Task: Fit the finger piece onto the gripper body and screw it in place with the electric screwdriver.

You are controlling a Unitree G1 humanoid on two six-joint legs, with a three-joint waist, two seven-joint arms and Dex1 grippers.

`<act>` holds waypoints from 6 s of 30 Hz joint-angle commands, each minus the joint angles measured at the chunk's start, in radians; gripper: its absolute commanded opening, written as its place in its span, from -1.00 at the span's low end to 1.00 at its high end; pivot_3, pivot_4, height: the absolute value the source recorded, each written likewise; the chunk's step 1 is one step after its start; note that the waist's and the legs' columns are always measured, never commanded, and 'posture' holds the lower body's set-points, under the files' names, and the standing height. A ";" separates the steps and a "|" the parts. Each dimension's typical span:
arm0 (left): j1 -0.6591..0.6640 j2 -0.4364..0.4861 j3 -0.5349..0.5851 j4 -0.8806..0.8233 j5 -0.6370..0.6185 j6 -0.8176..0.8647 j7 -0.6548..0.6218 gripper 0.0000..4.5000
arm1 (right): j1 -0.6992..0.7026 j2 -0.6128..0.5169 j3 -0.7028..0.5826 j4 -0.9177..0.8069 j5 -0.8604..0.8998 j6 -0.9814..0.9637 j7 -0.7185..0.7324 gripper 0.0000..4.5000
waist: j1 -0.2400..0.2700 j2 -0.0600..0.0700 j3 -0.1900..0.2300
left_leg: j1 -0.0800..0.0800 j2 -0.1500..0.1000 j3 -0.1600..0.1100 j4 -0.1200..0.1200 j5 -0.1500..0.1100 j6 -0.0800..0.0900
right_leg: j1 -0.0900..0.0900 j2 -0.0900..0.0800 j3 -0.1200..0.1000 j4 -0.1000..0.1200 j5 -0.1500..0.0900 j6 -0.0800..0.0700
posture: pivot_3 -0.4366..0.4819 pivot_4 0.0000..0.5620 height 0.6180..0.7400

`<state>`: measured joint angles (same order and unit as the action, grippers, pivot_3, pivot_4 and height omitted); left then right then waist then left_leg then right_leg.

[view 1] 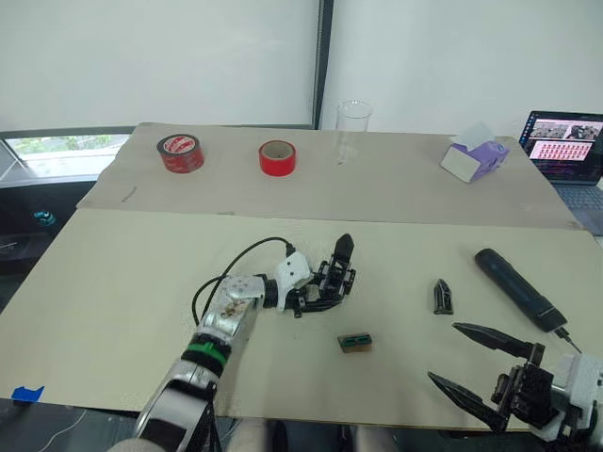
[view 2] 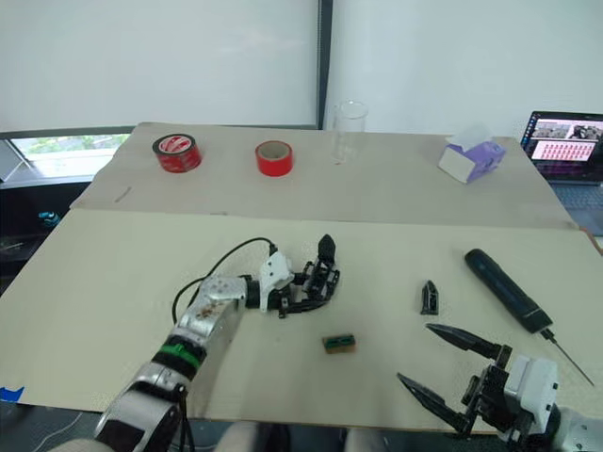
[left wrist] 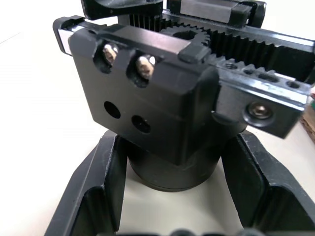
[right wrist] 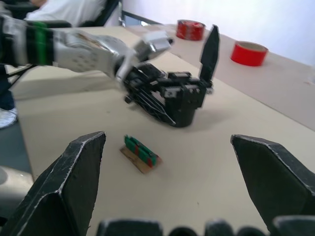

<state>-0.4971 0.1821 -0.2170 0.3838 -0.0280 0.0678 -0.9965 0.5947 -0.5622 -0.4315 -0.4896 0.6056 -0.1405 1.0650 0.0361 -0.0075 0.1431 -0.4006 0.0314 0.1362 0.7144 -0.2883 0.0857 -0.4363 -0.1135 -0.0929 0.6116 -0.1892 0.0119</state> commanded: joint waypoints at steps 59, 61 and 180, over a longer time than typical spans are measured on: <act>0.177 0.339 0.207 -0.689 -0.613 0.294 -0.119 0.99 | -0.818 -0.213 0.075 0.035 0.203 1.593 -0.991 1.00 | -0.023 0.004 -0.002 | 0.000 0.000 0.002 -0.004 0.001 -0.007 | -0.002 0.007 0.004 0.000 -0.001 -0.011 | -0.05 -0.47 1.00; 0.184 0.341 0.209 -0.701 -0.615 0.296 -0.108 0.99 | -0.896 -0.174 0.107 0.093 0.178 1.640 -1.008 1.00 | -0.024 0.003 -0.002 | 0.000 0.000 0.002 -0.003 0.000 -0.007 | -0.002 0.007 0.004 0.000 0.001 -0.008 | -0.05 -0.47 1.00; -0.237 0.278 0.091 -0.515 -0.806 0.794 -0.111 -1.00 | -1.311 -0.245 0.447 0.032 0.861 1.539 -0.719 0.47 | -0.024 -0.003 0.006 | -0.005 0.000 -0.002 -0.003 0.007 -0.012 | -0.004 0.008 0.001 0.000 0.003 -0.008 | -0.05 -0.47 1.00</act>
<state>-0.7306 0.4621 -0.1423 -0.0969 -0.8261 0.8745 -1.1016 -0.7159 -0.7967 0.0231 -0.4317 1.4545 1.3923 0.3412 0.0117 -0.0104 0.1491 -0.4060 0.0316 0.1346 0.7111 -0.2816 0.0740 -0.4400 -0.1060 -0.0915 0.6112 -0.1862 0.0041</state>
